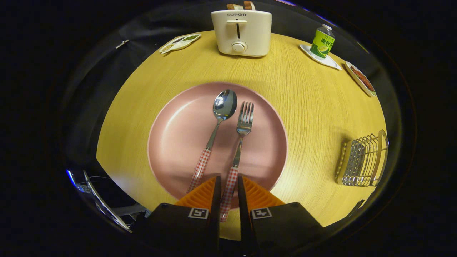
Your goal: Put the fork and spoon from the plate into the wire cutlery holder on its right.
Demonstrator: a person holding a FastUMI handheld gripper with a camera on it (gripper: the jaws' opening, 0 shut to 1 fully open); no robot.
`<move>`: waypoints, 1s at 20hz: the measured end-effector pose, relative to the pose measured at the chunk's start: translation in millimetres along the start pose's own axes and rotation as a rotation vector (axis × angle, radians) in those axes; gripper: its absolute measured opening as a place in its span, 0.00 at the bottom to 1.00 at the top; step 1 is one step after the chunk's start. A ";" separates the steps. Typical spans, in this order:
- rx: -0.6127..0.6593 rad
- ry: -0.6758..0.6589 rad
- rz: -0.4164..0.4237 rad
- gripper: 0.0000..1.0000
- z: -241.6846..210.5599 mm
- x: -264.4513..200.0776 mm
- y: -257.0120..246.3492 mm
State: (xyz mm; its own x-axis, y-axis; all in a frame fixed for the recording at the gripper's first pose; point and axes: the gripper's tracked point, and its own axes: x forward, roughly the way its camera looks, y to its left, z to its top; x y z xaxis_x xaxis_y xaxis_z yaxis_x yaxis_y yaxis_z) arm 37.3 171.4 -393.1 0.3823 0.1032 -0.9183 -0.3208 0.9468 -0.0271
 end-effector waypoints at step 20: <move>0.153 -0.096 0.153 0.10 16.8 -92.7 -34.0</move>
State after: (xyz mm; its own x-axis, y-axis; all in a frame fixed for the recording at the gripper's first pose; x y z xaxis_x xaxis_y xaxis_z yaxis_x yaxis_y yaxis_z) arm 27.4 134.8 -300.4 0.4222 0.2704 -0.8652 -0.2493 0.9523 0.1759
